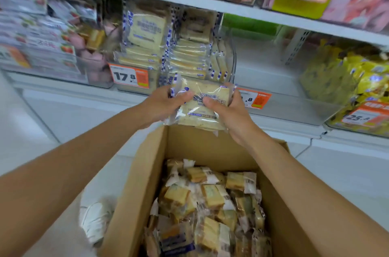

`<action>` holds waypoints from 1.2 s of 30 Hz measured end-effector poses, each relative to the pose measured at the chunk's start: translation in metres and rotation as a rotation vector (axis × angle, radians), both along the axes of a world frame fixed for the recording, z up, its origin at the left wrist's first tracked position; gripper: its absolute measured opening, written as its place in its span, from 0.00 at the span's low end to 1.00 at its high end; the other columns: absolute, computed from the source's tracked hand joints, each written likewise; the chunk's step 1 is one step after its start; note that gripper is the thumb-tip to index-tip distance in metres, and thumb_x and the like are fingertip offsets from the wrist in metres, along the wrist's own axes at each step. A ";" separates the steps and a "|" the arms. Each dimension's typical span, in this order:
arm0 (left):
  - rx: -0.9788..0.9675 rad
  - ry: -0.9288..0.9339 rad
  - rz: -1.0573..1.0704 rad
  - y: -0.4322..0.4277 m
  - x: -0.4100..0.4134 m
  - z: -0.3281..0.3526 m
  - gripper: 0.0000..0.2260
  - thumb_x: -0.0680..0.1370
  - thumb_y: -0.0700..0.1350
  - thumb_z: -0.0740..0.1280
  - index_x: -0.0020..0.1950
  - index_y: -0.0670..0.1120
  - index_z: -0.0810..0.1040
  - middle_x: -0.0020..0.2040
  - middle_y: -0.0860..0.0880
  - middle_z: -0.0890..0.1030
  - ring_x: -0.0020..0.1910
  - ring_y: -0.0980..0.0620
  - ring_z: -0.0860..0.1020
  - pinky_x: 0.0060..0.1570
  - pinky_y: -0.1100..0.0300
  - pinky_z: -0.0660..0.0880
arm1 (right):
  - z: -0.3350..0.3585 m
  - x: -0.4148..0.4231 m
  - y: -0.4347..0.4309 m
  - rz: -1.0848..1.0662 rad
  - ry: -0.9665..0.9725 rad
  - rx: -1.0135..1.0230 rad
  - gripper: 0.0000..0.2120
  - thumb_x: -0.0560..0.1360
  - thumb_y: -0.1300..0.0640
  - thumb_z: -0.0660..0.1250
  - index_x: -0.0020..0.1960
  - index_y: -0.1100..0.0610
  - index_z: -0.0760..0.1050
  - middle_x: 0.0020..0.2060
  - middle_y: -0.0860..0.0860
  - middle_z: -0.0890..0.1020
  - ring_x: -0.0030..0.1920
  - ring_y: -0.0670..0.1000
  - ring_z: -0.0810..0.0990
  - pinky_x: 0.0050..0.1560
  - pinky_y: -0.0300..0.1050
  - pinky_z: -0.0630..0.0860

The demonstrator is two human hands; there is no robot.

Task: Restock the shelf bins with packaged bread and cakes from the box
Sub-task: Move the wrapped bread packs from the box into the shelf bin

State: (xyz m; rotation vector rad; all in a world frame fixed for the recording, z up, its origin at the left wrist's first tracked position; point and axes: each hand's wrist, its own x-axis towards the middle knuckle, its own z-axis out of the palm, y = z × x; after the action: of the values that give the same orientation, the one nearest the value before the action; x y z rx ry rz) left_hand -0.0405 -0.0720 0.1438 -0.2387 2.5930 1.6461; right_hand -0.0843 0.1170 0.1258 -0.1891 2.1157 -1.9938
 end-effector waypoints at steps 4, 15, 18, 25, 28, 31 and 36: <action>0.062 0.350 0.144 -0.047 -0.048 0.033 0.30 0.72 0.72 0.59 0.46 0.45 0.74 0.42 0.45 0.74 0.40 0.50 0.73 0.46 0.53 0.74 | 0.044 -0.051 -0.035 -0.046 0.081 -0.083 0.39 0.61 0.51 0.81 0.67 0.48 0.66 0.56 0.49 0.83 0.54 0.51 0.84 0.56 0.58 0.80; -0.630 0.526 0.194 -0.120 -0.163 0.012 0.20 0.73 0.33 0.64 0.62 0.49 0.72 0.63 0.48 0.65 0.47 0.46 0.76 0.49 0.53 0.73 | 0.070 -0.224 -0.104 -0.275 0.073 -0.055 0.36 0.56 0.52 0.85 0.58 0.64 0.76 0.50 0.57 0.84 0.49 0.57 0.85 0.52 0.61 0.81; -0.546 0.584 0.202 -0.122 -0.164 0.005 0.18 0.73 0.33 0.64 0.59 0.49 0.72 0.58 0.53 0.64 0.44 0.48 0.78 0.51 0.51 0.76 | 0.062 -0.249 -0.110 -0.277 0.243 0.063 0.40 0.60 0.47 0.82 0.66 0.60 0.73 0.57 0.53 0.82 0.58 0.52 0.81 0.62 0.53 0.77; -0.495 0.634 0.262 -0.124 -0.167 0.002 0.17 0.73 0.34 0.64 0.58 0.51 0.74 0.57 0.52 0.67 0.46 0.50 0.76 0.53 0.51 0.76 | 0.047 -0.251 -0.128 -0.304 0.340 0.246 0.44 0.70 0.43 0.74 0.76 0.61 0.57 0.72 0.52 0.69 0.72 0.50 0.67 0.72 0.41 0.62; -0.623 0.685 0.372 -0.125 -0.166 0.004 0.20 0.73 0.37 0.68 0.63 0.52 0.73 0.64 0.47 0.68 0.62 0.46 0.68 0.61 0.53 0.65 | 0.047 -0.248 -0.126 -0.360 0.287 0.233 0.52 0.64 0.34 0.74 0.76 0.62 0.59 0.71 0.52 0.71 0.72 0.51 0.67 0.73 0.42 0.62; -0.763 0.625 0.363 -0.123 -0.164 0.004 0.32 0.73 0.42 0.71 0.74 0.56 0.63 0.77 0.44 0.57 0.75 0.42 0.55 0.71 0.44 0.54 | 0.045 -0.242 -0.125 -0.448 0.278 0.232 0.32 0.64 0.44 0.74 0.63 0.61 0.75 0.59 0.54 0.79 0.53 0.52 0.78 0.53 0.41 0.73; -0.838 0.573 0.307 -0.122 -0.162 0.004 0.36 0.77 0.48 0.70 0.79 0.58 0.53 0.80 0.43 0.45 0.79 0.44 0.43 0.75 0.45 0.46 | 0.051 -0.245 -0.129 -0.411 0.223 0.236 0.20 0.68 0.62 0.70 0.59 0.62 0.74 0.47 0.52 0.78 0.48 0.51 0.75 0.47 0.43 0.73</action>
State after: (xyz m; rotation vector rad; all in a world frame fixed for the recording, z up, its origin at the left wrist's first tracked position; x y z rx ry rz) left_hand -0.2028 -0.1938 0.1476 -0.2242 3.7236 0.5965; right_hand -0.3298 -0.0118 0.1770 0.0767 2.6930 -1.9778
